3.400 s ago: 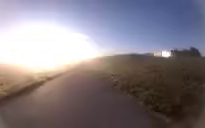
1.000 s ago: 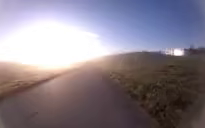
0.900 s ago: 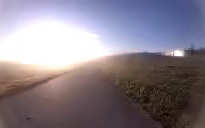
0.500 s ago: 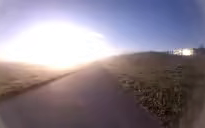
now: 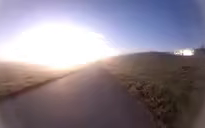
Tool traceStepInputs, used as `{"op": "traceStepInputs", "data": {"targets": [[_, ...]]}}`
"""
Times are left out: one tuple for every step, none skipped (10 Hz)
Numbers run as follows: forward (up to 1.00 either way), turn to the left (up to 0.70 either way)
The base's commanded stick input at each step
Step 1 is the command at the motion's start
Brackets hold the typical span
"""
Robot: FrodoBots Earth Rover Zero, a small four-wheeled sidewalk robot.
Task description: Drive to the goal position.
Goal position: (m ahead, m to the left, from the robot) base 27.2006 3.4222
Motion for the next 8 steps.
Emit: {"op": "traceStepInputs", "data": {"targets": [[0.85,0.0],[0.85,0.0],[0.85,0.0],[0.85,0.0],[0.85,0.0],[0.85,0.0],[0.85,0.0],[0.85,0.0]]}}
